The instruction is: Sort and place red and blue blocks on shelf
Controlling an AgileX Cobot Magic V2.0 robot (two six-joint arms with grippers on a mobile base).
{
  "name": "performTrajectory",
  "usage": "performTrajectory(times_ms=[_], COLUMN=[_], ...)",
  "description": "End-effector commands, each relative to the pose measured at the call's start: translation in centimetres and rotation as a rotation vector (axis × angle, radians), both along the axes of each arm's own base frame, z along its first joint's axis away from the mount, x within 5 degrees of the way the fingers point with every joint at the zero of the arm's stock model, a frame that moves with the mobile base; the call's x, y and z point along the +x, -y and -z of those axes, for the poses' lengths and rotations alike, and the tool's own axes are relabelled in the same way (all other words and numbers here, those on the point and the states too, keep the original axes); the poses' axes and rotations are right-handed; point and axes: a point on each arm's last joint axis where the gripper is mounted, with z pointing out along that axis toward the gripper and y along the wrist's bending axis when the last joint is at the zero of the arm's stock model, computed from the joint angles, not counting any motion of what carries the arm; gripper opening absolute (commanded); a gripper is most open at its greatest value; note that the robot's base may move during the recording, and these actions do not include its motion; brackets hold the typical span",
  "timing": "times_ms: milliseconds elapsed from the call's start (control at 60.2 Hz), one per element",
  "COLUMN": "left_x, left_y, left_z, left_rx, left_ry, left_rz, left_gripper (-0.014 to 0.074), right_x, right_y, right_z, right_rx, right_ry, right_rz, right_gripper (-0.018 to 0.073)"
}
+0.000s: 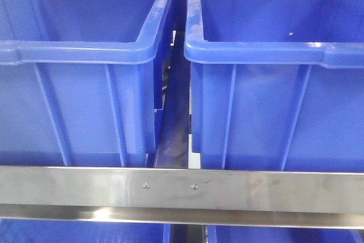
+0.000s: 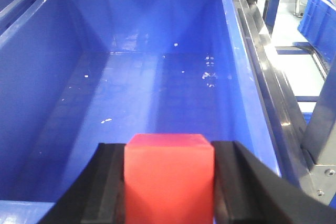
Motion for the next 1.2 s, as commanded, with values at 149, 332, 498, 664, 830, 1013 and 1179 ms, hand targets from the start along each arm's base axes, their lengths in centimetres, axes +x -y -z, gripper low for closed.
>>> performTrajectory(times_ms=[149,332,498,664,830,1013,1179], left_x=[0.3,0.8,3.5,7.4,11.4,13.8,14.3], left_y=[0.2,0.2,0.6,1.2,1.9,2.3,2.4], left_z=[-3.2,-7.9,-11.5,-12.5,-11.4,-10.0,-9.8], left_rx=[-0.05,-0.026,-0.012,-0.006,0.0,0.003,0.003], left_ry=[0.165,0.274,0.286,0.245,0.198,0.135,0.136], left_rz=[0.015,0.015,0.015,0.019,0.029,0.03,0.032], left_gripper=[0.0128,0.0128,0.0128,0.0128,0.0128,0.013,0.0219], right_x=[0.1,1.1,4.2,8.0,11.9,14.2,14.7], right_y=[0.0,-0.1,-0.3,-0.5,-0.7,-0.9,-0.9], right_z=[-2.4,-3.2,-4.4,-5.7,-5.9,-5.6,-5.2], right_rx=[-0.003,-0.003,-0.005,-0.007,-0.01,-0.011,-0.011], right_ry=[0.189,0.193,0.14,0.093,0.039,0.023,0.01], right_rz=[-0.005,-0.007,-0.008,-0.01,-0.012,-0.014,-0.014], right_gripper=[0.0059,0.0059,0.0059,0.0059,0.0059,0.0074,0.0309])
